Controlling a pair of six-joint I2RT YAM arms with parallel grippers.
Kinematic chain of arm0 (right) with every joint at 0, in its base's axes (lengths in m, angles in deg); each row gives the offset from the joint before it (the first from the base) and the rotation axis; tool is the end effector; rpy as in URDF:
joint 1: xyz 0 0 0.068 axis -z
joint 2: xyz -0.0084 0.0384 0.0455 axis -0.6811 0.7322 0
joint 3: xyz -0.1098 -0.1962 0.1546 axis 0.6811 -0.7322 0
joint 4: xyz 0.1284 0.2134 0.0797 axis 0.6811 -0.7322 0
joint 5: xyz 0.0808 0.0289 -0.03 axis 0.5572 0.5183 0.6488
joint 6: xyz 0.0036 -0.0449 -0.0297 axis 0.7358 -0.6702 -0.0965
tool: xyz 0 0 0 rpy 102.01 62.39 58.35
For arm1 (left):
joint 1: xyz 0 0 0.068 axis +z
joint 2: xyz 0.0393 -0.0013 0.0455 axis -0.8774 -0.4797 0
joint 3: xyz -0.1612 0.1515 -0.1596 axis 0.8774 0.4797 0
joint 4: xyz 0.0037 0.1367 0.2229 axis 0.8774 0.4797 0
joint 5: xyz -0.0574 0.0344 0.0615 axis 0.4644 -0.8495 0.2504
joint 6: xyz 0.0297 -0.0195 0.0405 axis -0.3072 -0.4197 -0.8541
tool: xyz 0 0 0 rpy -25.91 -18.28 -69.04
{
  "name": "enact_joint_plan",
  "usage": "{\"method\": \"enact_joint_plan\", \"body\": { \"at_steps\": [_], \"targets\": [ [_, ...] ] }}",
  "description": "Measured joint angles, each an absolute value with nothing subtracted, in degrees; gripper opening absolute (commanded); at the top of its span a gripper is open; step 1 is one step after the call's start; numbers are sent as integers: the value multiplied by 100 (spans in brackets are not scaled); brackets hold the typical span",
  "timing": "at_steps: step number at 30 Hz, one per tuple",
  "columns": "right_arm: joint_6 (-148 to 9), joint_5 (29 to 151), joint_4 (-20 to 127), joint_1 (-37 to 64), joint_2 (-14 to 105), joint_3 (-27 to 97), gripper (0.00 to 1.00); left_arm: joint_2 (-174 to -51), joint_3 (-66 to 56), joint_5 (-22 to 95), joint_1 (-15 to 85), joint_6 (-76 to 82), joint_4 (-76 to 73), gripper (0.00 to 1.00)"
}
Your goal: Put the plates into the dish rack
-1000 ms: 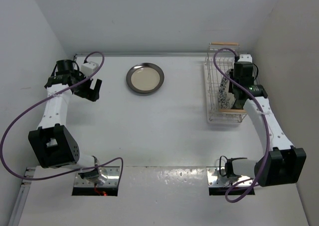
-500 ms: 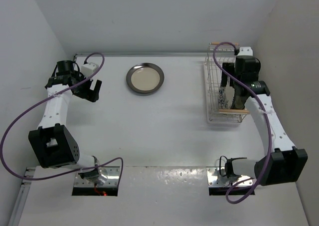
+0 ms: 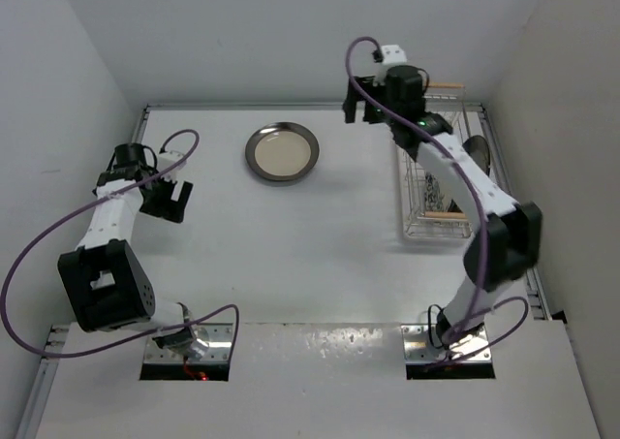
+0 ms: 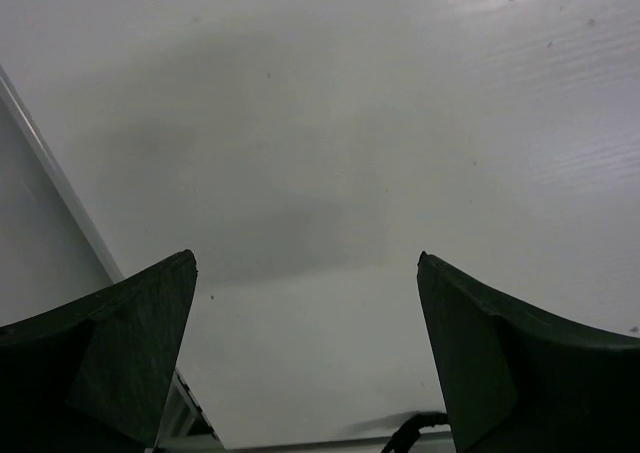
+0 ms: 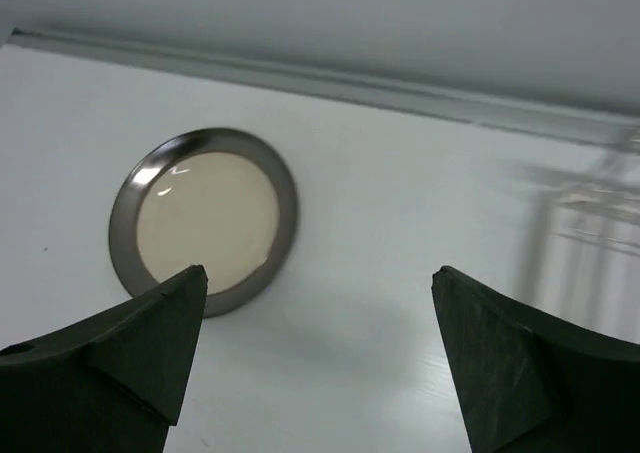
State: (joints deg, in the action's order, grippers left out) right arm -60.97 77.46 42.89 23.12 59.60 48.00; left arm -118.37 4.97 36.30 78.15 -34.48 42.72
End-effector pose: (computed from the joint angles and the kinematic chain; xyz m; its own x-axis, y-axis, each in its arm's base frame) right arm 0.3770 0.1322 0.3720 -0.3522 0.1550 -0.9230 -0.1680 0.9597 0.2252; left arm 0.2720 0.0769 0.2546 -0.8529 0.1984 -0.4829 0.1728 0.9801 0.0974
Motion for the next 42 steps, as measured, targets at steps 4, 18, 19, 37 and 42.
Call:
{"method": "enact_joint_plan", "body": {
  "at_steps": [4,18,19,37,42],
  "targets": [
    [-5400,8332,4602,2128,7495,5113,84,-11537,1004,3335,7955,-3456,4281,92],
    [-2412,9239,6025,2135,10209,5714,57,-10991,1802,3256,8180,-3509,4161,65],
    [-2213,9272,6147,2135,10340,5819,48,-10991,1802,3256,8196,-3509,4139,65],
    [-2425,9191,6501,1975,9903,5526,0,-10936,1876,3457,8388,-3452,3945,64],
    [-3405,8950,6009,1942,8725,4848,0,-10768,2023,3466,8117,-3463,3960,64]
  ]
}}
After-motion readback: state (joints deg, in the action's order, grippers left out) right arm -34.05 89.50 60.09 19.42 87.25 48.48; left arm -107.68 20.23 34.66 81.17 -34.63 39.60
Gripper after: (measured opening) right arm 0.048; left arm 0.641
